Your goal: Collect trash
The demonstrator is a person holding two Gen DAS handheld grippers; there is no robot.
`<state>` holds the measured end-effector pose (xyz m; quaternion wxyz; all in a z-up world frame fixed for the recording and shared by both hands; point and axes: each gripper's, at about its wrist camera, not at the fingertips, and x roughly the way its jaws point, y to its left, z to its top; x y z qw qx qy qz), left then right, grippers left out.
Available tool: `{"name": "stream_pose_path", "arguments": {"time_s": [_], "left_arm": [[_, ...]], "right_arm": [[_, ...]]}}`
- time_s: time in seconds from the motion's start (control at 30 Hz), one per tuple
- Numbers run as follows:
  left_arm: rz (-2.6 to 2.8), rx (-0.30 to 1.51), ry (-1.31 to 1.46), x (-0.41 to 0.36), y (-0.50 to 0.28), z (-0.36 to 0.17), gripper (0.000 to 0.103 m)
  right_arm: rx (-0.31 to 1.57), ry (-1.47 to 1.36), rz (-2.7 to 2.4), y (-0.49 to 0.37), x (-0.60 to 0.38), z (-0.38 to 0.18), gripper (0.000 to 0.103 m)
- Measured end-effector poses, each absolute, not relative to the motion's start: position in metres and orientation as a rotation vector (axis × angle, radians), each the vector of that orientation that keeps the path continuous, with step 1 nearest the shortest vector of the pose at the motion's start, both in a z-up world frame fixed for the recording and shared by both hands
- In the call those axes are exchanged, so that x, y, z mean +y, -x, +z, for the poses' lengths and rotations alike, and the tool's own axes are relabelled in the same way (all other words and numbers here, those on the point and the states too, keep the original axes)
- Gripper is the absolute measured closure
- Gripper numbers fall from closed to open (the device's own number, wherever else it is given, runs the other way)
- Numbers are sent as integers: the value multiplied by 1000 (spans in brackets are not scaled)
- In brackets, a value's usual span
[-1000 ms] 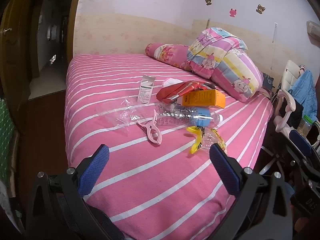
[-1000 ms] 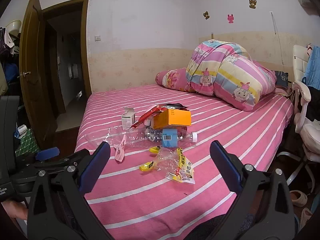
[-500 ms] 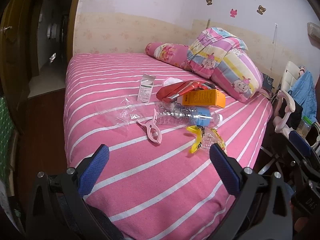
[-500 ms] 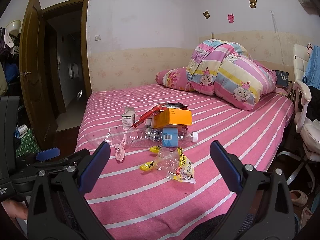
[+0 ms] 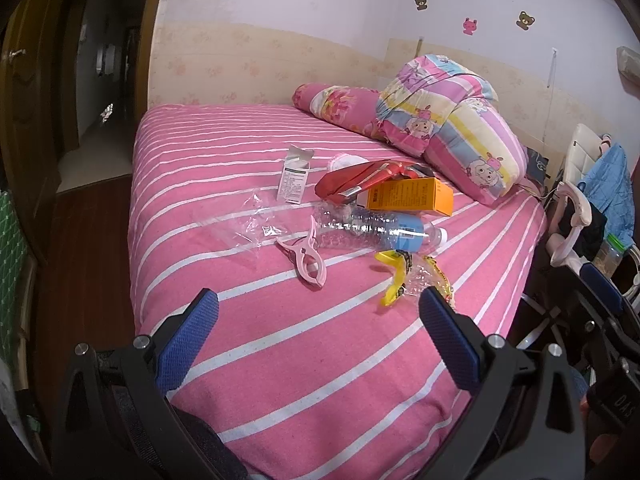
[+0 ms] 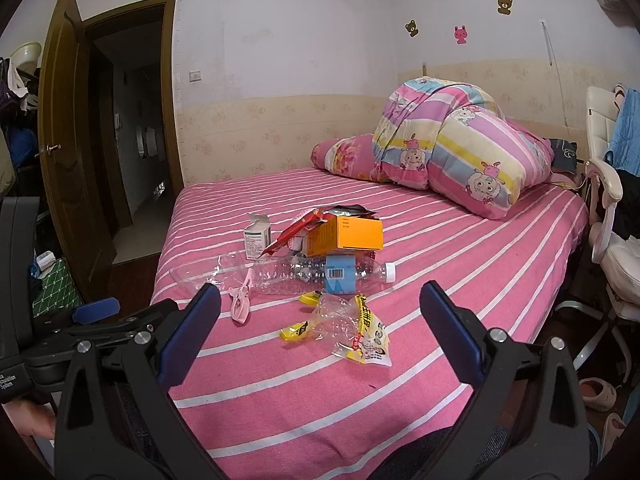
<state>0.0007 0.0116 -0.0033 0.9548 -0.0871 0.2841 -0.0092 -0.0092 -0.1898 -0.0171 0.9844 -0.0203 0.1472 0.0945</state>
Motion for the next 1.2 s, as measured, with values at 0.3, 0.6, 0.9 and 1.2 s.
{"name": "stream_pose_path", "arguments": {"time_s": [0.3, 0.6, 0.9, 1.2], "left_arm": [[-15, 581, 179, 13, 0, -6, 6], [-10, 583, 175, 14, 0, -7, 6], [-4, 583, 154, 11, 1, -6, 6], [11, 587, 173, 25, 15, 9, 6]], "right_arm": [[299, 38, 190, 8, -190, -19, 5], [301, 33, 192, 8, -190, -19, 5], [300, 25, 192, 7, -192, -21, 5], [309, -9, 231, 12, -191, -19, 5]]}}
